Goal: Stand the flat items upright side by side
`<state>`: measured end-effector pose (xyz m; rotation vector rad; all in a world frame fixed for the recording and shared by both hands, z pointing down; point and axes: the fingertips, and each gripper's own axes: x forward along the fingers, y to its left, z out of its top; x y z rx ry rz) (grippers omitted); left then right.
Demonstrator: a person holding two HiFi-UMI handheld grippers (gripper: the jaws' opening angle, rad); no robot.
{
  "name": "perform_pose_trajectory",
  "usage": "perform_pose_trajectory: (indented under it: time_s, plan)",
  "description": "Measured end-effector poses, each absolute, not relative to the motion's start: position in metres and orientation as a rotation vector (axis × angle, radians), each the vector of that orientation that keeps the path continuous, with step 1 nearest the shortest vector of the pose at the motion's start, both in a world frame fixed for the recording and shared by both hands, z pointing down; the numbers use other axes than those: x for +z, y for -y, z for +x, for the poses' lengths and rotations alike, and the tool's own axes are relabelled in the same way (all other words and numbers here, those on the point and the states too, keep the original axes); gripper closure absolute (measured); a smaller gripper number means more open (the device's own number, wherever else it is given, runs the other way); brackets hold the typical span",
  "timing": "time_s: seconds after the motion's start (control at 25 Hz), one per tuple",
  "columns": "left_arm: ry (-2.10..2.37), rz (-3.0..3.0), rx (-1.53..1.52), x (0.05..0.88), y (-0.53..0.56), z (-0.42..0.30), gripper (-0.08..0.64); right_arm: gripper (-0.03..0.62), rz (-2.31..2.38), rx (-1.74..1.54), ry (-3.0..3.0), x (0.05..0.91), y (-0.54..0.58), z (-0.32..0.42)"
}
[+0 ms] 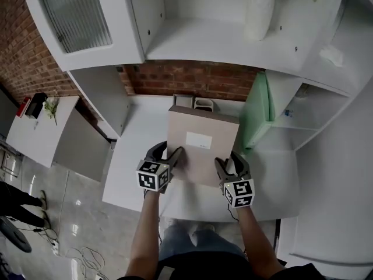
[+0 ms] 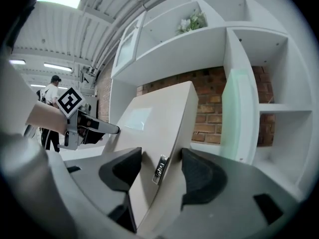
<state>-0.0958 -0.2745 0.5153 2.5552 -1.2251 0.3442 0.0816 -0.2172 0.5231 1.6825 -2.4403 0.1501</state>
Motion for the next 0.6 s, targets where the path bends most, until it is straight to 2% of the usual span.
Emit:
perform_pose_trajectory:
  time_s: [0.28, 0.6]
  plan:
    - [1.399, 2.635, 0.104, 0.511, 0.253, -0.09, 0.328, 0.342, 1.664, -0.008, 2.554, 0.518, 0.206, 0.092]
    - [1.391, 2.723, 0.012, 0.506, 0.233, -0.094, 0.328, 0.343, 1.71, -0.165, 2.554, 0.512, 0.182, 0.088]
